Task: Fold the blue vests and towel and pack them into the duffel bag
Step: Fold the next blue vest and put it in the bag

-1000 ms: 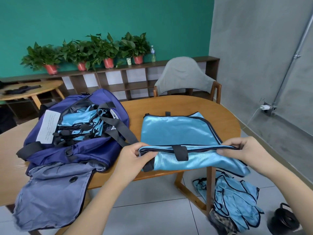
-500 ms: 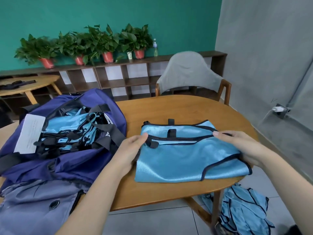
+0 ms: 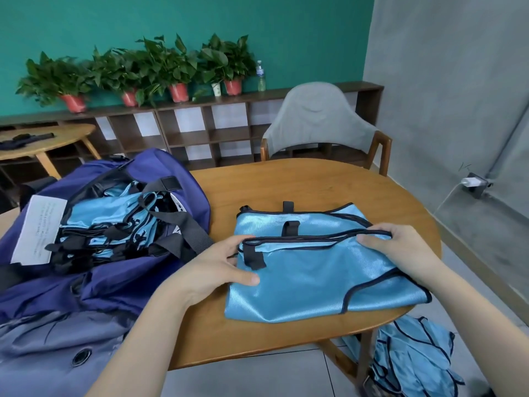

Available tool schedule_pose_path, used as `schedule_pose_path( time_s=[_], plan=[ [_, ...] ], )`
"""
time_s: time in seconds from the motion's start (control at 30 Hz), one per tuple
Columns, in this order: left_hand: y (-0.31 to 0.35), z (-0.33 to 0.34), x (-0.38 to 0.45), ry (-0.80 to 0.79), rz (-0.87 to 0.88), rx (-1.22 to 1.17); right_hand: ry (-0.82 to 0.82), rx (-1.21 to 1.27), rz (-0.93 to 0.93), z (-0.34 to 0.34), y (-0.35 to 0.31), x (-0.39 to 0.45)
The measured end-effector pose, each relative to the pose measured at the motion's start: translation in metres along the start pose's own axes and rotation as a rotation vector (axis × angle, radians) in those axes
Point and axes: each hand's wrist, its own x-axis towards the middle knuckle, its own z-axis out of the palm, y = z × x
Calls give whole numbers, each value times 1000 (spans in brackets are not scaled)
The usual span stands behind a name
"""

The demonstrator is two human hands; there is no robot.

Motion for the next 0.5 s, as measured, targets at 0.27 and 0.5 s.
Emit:
schedule_pose_path(
  time_s=[0.27, 0.5],
  plan=[
    [1, 31, 19, 665, 88, 400, -8, -32, -21, -1, 4, 0],
    [-4, 16, 25, 359, 33, 249, 3, -19, -44, -2, 5, 0]
  ],
)
